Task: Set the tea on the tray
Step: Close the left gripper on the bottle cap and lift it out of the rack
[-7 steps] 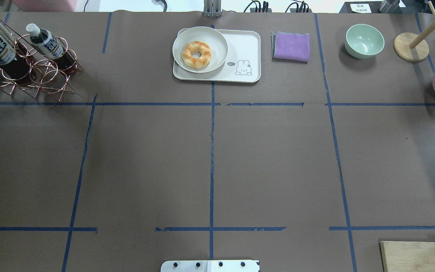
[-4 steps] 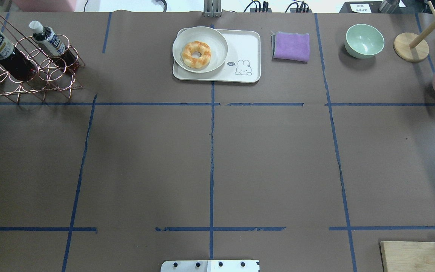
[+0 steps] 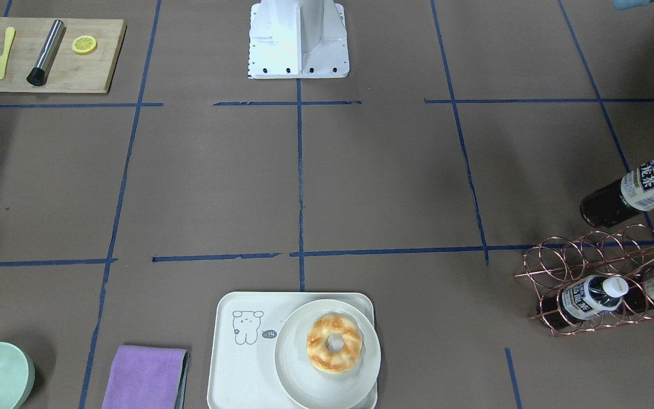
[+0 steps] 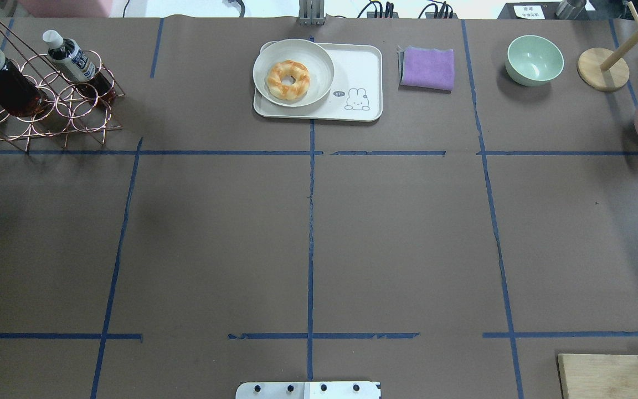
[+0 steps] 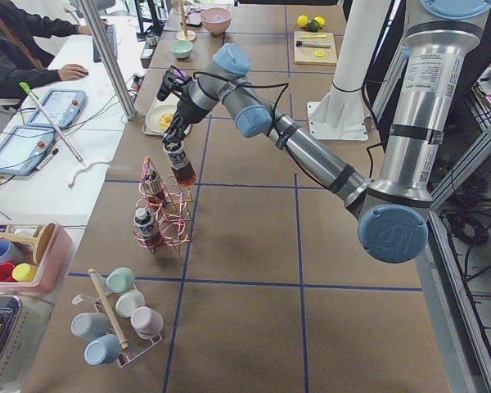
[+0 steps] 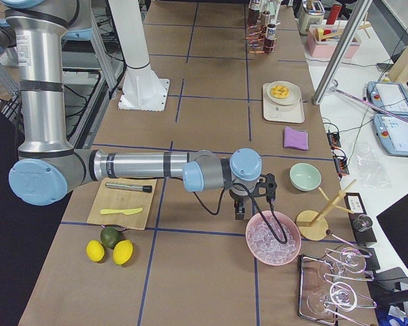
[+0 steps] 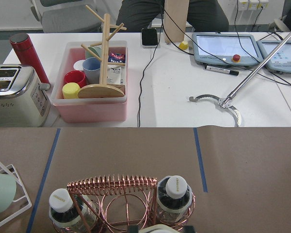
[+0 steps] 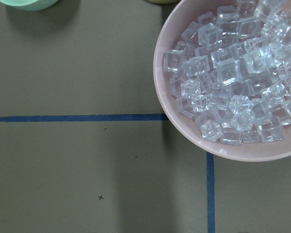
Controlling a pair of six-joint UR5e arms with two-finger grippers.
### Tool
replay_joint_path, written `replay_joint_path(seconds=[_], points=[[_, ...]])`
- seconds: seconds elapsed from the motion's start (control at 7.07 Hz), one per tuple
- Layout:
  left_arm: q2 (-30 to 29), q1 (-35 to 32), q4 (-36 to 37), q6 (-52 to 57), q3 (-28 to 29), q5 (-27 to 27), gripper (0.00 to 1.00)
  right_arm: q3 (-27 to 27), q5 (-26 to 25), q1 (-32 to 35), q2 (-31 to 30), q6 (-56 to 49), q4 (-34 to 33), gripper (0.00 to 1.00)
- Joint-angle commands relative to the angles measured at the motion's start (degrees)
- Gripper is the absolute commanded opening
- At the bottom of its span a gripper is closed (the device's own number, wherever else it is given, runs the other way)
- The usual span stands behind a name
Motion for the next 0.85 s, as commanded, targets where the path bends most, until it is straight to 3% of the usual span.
replay_joint_path(seconds=[0.0,0.14,0.42,0.71], points=[[-3.9,2.1,6.5,-0.8,-3.1,0.2,0.00,0.6,0.1,0.0,0.4,-0.1,-0.2,1.00],[-8.3,5.9,13.6,-4.2,-5.8,1.0,0.00,0.8,0.1,0.0,0.7,-0.1,-0.2,1.00],[-17.0,21.0,23.1,-11.4,-6.8,14.1,0.00,0.8,0.3,-0.2,1.6,-0.4,-0.2,1.00],[-22.4,30.0,23.7,-18.4,-3.3,19.4,0.00,0.9,-0.4,-0.5,2.1,-0.2,0.4,1.00]])
